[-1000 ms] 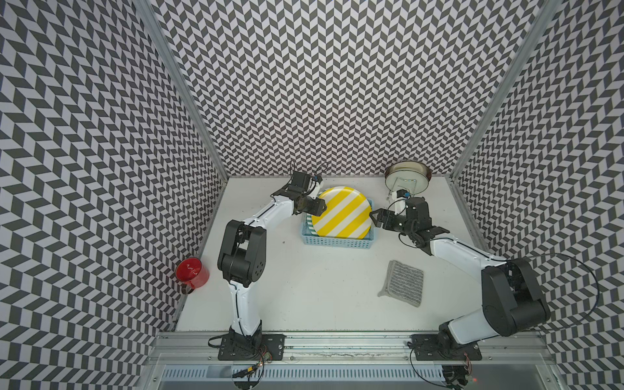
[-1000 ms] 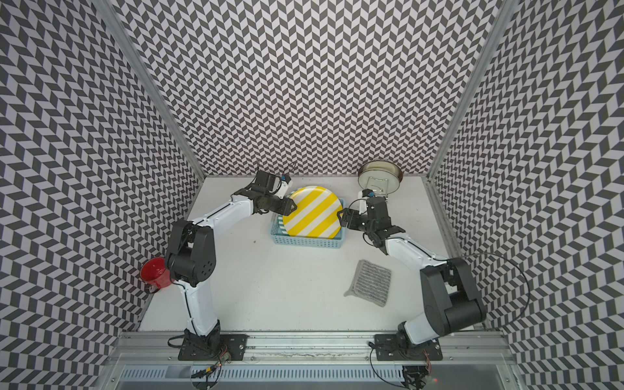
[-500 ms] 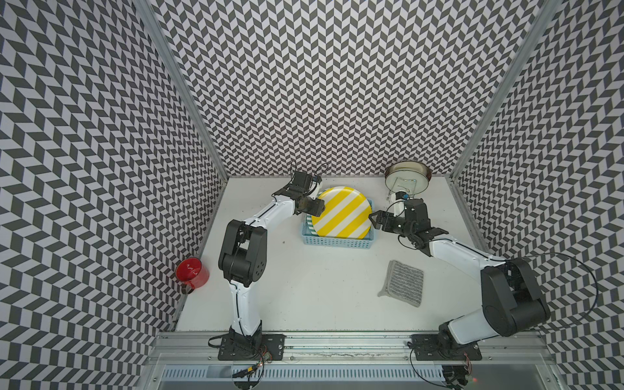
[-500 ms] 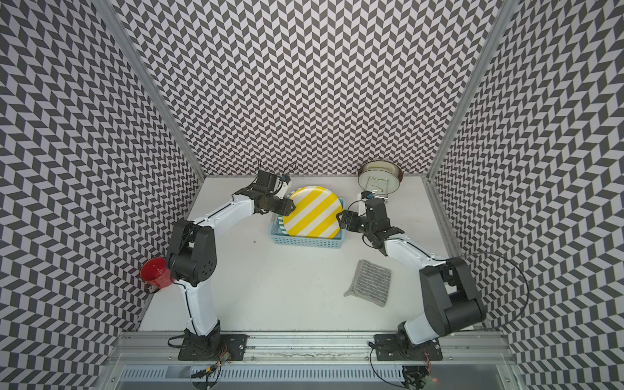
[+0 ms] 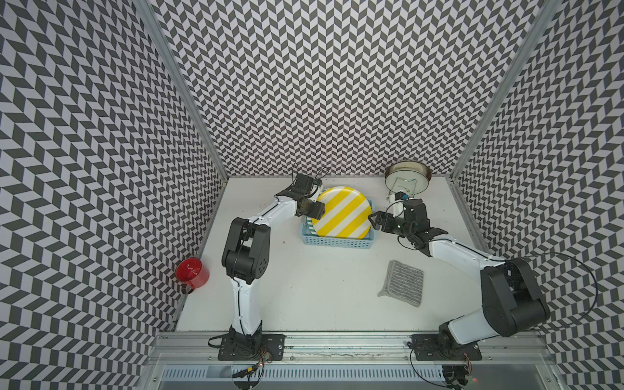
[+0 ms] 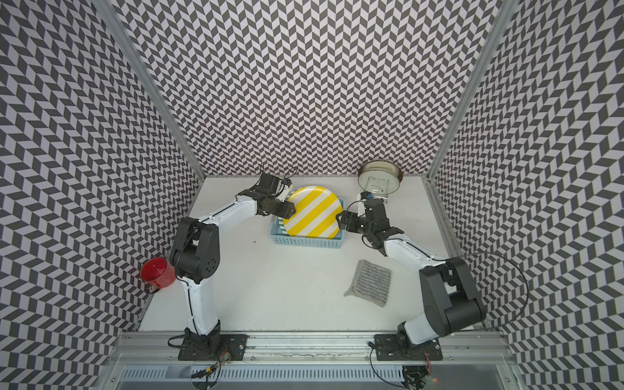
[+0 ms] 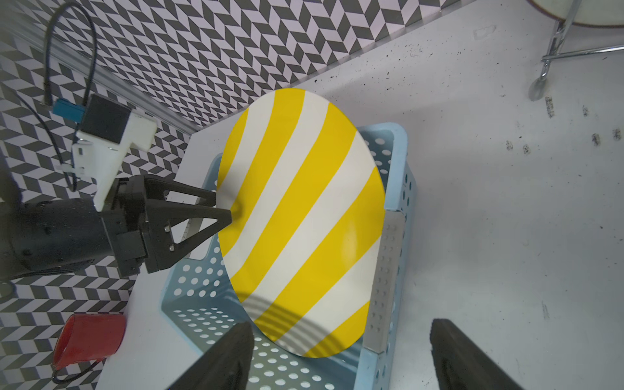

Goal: Wipe the wet plate dry
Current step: Pick up the plate from the bin.

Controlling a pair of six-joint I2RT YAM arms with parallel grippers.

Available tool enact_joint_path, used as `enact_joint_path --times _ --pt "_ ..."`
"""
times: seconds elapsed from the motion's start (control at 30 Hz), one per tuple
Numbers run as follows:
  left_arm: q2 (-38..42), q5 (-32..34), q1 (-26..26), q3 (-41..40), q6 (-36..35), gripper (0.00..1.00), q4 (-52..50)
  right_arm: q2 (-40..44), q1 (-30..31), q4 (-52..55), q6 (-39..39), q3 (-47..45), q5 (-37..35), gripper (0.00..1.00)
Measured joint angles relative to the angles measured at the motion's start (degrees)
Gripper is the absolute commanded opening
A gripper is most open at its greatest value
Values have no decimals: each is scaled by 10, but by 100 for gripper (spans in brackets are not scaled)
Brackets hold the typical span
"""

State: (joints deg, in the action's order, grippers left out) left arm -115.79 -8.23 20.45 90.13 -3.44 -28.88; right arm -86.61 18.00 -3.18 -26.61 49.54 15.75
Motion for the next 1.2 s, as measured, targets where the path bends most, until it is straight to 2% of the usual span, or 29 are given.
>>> enact_joint_path --times 0.47,0.8,1.03,1.2 --pt "-10 -7 4 6 -1 66 0 -16 0 -3 0 0 6 85" --pt "-10 -8 5 6 -1 65 1 -70 2 0 -8 0 18 61" --pt "-10 -14 3 4 -1 63 5 -72 2 -11 -8 -14 24 30" --pt "-10 -26 0 -1 -1 62 15 -73 5 -16 -19 -14 28 17"
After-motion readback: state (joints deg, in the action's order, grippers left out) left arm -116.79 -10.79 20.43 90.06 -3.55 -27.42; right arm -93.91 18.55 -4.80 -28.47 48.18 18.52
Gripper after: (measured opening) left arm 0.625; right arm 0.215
